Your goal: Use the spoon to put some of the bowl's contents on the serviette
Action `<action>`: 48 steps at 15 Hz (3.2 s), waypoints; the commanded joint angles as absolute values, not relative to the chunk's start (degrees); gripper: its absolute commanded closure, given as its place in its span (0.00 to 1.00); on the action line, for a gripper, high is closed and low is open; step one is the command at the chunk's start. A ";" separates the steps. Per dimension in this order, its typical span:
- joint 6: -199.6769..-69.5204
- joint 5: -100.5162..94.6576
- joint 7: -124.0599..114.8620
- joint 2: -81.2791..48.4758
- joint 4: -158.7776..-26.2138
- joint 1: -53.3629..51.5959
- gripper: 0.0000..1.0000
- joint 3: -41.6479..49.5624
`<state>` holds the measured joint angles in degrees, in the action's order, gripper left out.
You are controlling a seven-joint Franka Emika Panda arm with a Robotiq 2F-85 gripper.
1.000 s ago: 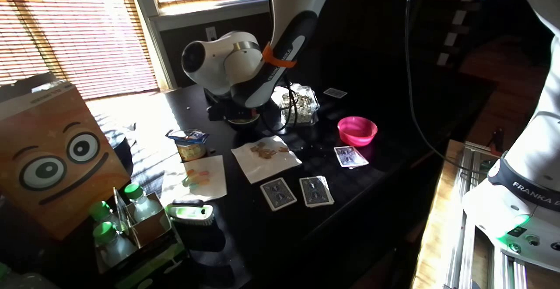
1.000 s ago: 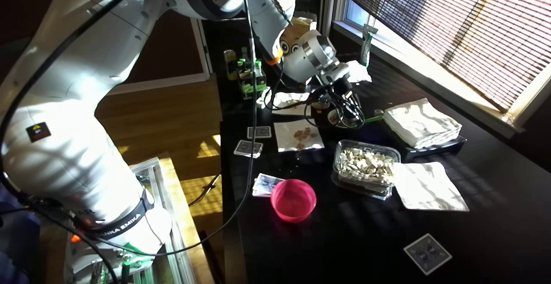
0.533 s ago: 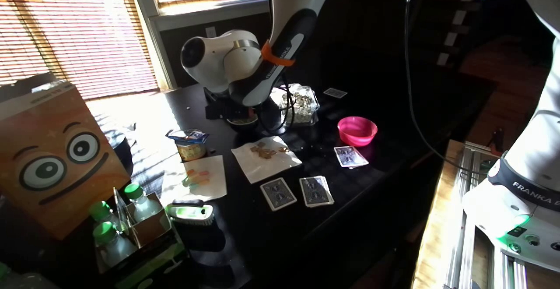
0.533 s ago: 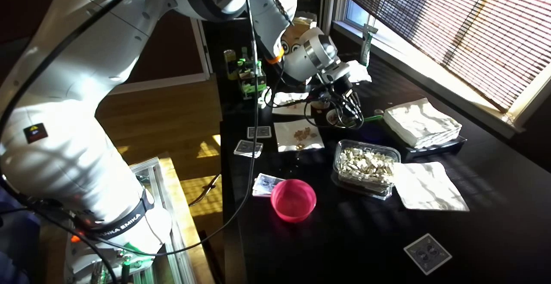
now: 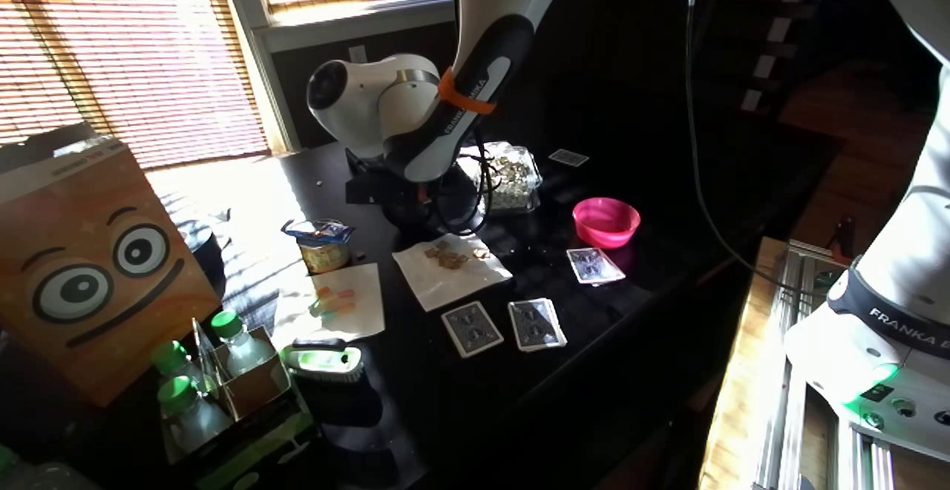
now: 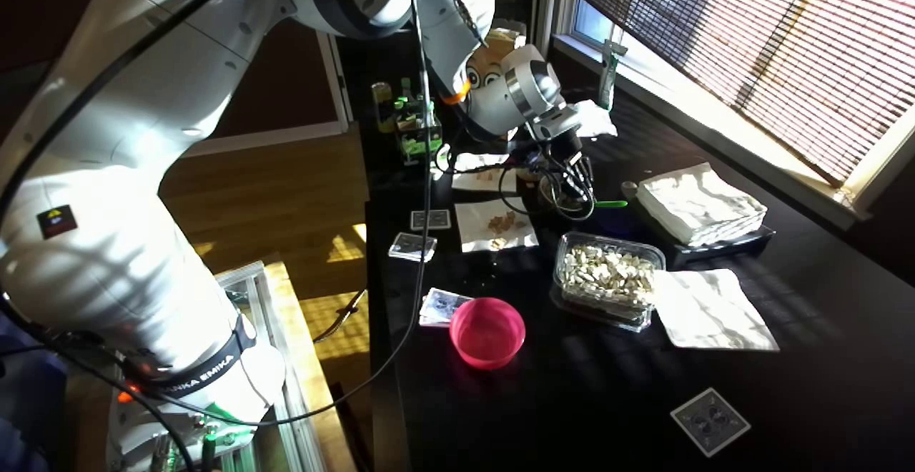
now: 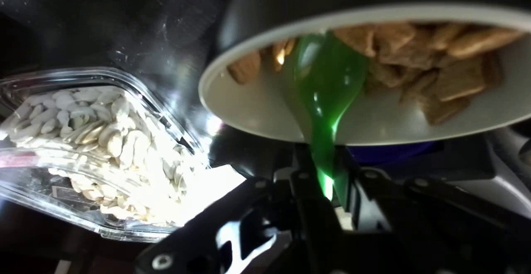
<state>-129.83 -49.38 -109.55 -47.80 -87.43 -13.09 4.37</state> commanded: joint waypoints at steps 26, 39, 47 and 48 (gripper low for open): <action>-123.93 -38.67 -109.01 -47.10 -86.23 -15.77 0.96 4.38; -132.11 -32.66 -108.16 -45.81 -88.07 -13.90 0.96 5.66; -136.44 -31.35 -106.69 -45.07 -89.45 -13.75 0.96 6.22; -136.84 -31.18 -106.49 -45.00 -89.57 -13.85 0.96 6.40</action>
<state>-134.60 -33.64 -108.53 -46.28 -87.73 -13.64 5.81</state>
